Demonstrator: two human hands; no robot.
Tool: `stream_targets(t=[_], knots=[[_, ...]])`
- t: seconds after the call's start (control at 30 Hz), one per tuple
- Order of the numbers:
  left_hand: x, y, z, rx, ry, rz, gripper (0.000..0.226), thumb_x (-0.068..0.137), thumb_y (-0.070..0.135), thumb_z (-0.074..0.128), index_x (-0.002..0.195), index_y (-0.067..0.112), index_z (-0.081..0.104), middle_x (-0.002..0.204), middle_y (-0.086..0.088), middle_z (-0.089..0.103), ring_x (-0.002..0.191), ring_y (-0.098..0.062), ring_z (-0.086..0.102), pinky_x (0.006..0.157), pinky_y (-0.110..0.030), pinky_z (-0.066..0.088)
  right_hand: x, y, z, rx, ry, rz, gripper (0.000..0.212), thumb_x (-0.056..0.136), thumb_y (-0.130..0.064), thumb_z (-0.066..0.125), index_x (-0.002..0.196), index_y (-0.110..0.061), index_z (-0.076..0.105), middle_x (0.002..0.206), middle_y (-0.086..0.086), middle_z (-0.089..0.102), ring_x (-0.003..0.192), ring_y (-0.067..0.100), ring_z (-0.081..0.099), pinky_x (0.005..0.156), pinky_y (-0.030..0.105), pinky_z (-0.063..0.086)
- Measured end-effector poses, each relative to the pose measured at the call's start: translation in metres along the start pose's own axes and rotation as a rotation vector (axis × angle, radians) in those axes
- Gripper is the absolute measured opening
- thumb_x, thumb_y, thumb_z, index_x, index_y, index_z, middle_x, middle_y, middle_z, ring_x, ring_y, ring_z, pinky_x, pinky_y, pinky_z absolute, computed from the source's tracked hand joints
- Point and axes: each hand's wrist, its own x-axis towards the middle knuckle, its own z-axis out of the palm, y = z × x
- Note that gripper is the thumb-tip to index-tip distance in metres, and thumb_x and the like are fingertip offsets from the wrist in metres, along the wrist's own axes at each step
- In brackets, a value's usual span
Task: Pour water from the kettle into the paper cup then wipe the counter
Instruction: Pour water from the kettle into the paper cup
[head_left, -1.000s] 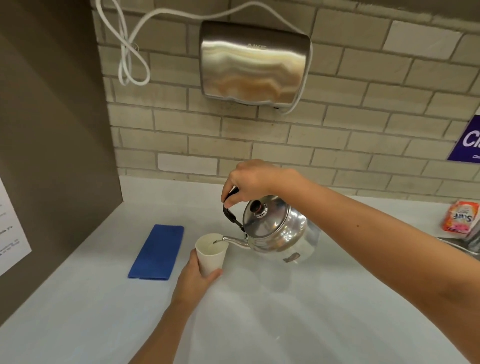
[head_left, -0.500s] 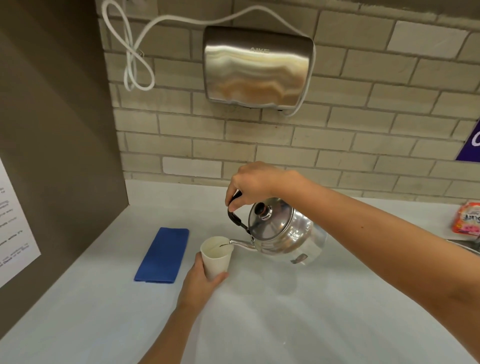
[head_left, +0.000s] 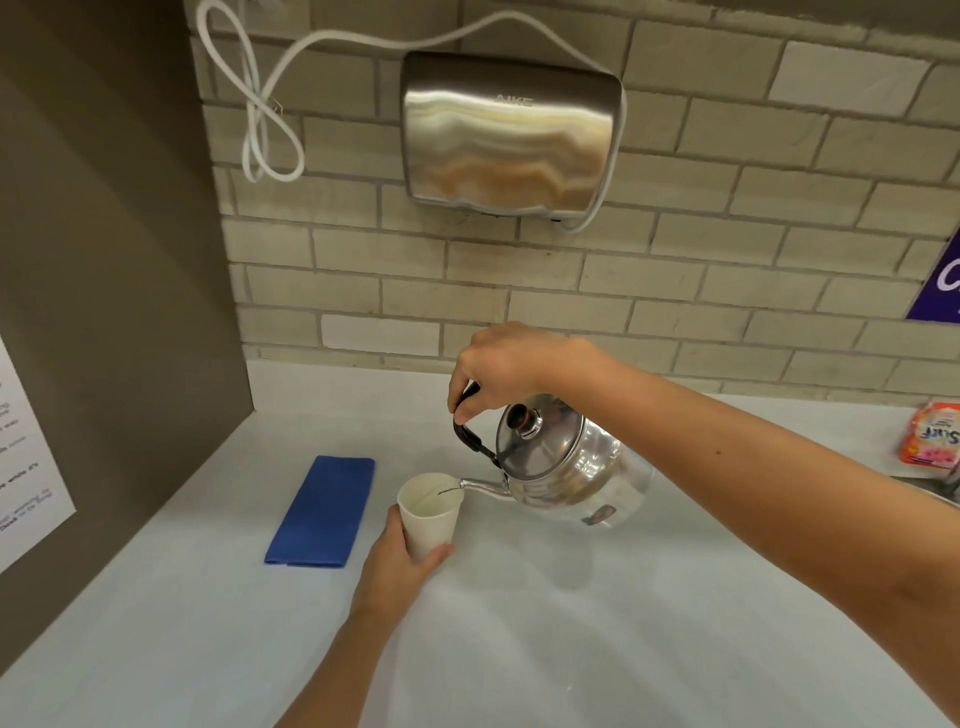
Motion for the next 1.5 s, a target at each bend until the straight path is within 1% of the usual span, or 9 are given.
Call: stream_targets(t=[0.23, 0.37, 0.67, 0.83, 0.97, 1.1, 1.2, 1.37, 1.5], knots=[[0.0002, -0.0003, 0.0005, -0.001, 0.004, 0.017, 0.074, 0.071, 0.035, 0.077, 0.13, 0.024, 0.033, 0.122, -0.003, 0.056, 0.108, -0.022, 0.056, 0.092, -0.04, 0.052, -0.0006, -0.0004, -0.0002, 0.003, -0.004, -0.001, 0.028, 0.086, -0.045, 0.059, 0.107, -0.03, 0.068, 0.061, -0.021, 0.044, 0.075, 0.011, 0.046, 0.053, 0.024, 0.034], [0.0003, -0.0007, 0.0002, -0.005, 0.009, 0.017, 0.074, 0.071, 0.034, 0.077, 0.129, 0.024, 0.034, 0.123, -0.003, 0.057, 0.107, -0.022, 0.056, 0.091, -0.04, 0.052, 0.0006, -0.0004, 0.0013, 0.005, 0.001, 0.008, 0.029, 0.086, -0.045, 0.059, 0.108, -0.03, 0.068, 0.07, -0.016, 0.047, 0.077, 0.012, 0.047, 0.053, 0.023, 0.034], [-0.0002, -0.0012, 0.0001, -0.007, 0.01, 0.027, 0.074, 0.072, 0.034, 0.076, 0.131, 0.023, 0.033, 0.125, -0.004, 0.056, 0.106, -0.02, 0.054, 0.091, -0.037, 0.051, 0.002, 0.0015, 0.0005, -0.003, 0.004, 0.004, 0.028, 0.085, -0.045, 0.06, 0.108, -0.03, 0.068, 0.073, -0.016, 0.051, 0.077, 0.011, 0.047, 0.053, 0.021, 0.033], [0.0005, -0.0008, 0.0007, -0.005, 0.012, 0.035, 0.074, 0.072, 0.034, 0.076, 0.131, 0.022, 0.033, 0.125, -0.003, 0.055, 0.103, -0.017, 0.053, 0.09, -0.034, 0.05, 0.0022, 0.0019, -0.0011, -0.011, 0.002, 0.008, 0.028, 0.086, -0.044, 0.059, 0.108, -0.03, 0.068, 0.062, -0.022, 0.044, 0.076, 0.01, 0.046, 0.053, 0.02, 0.033], [0.0002, -0.0007, 0.0005, -0.003, 0.012, 0.037, 0.075, 0.072, 0.034, 0.076, 0.131, 0.021, 0.033, 0.126, -0.004, 0.055, 0.103, -0.016, 0.052, 0.091, -0.035, 0.05, 0.0017, 0.0012, -0.0018, -0.019, 0.008, 0.007, 0.028, 0.086, -0.044, 0.059, 0.108, -0.03, 0.068, 0.08, -0.012, 0.055, 0.078, 0.011, 0.047, 0.053, 0.02, 0.032], [0.0002, -0.001, 0.0008, -0.001, 0.01, 0.034, 0.076, 0.072, 0.034, 0.076, 0.132, 0.021, 0.032, 0.128, -0.005, 0.054, 0.104, -0.016, 0.051, 0.092, -0.036, 0.05, 0.0016, 0.0005, -0.0024, -0.016, 0.012, 0.003, 0.027, 0.086, -0.044, 0.059, 0.107, -0.031, 0.069, 0.087, -0.009, 0.064, 0.078, 0.011, 0.049, 0.054, 0.021, 0.034], [0.0006, -0.0011, 0.0012, 0.002, 0.008, 0.034, 0.077, 0.072, 0.034, 0.076, 0.133, 0.021, 0.031, 0.128, -0.005, 0.053, 0.104, -0.016, 0.05, 0.093, -0.036, 0.05, 0.0016, -0.0003, -0.0038, -0.02, 0.006, 0.002, 0.027, 0.086, -0.044, 0.059, 0.107, -0.031, 0.069, 0.082, -0.012, 0.058, 0.079, 0.011, 0.048, 0.055, 0.022, 0.034], [0.0014, -0.0028, 0.0008, -0.012, 0.005, 0.036, 0.076, 0.071, 0.035, 0.077, 0.131, 0.023, 0.033, 0.126, -0.004, 0.055, 0.109, -0.021, 0.054, 0.093, -0.04, 0.051, 0.0017, -0.0016, -0.0045, -0.026, 0.0, 0.003, 0.027, 0.086, -0.044, 0.059, 0.107, -0.031, 0.069, 0.06, -0.021, 0.043, 0.077, 0.01, 0.046, 0.055, 0.021, 0.034], [0.0018, -0.0036, 0.0013, -0.015, 0.002, 0.037, 0.075, 0.071, 0.035, 0.076, 0.131, 0.022, 0.033, 0.125, -0.002, 0.054, 0.107, -0.019, 0.053, 0.092, -0.037, 0.051, 0.0016, -0.0025, -0.0056, -0.036, 0.003, -0.007, 0.027, 0.086, -0.044, 0.059, 0.108, -0.031, 0.068, 0.06, -0.021, 0.042, 0.076, 0.01, 0.045, 0.053, 0.02, 0.033]])
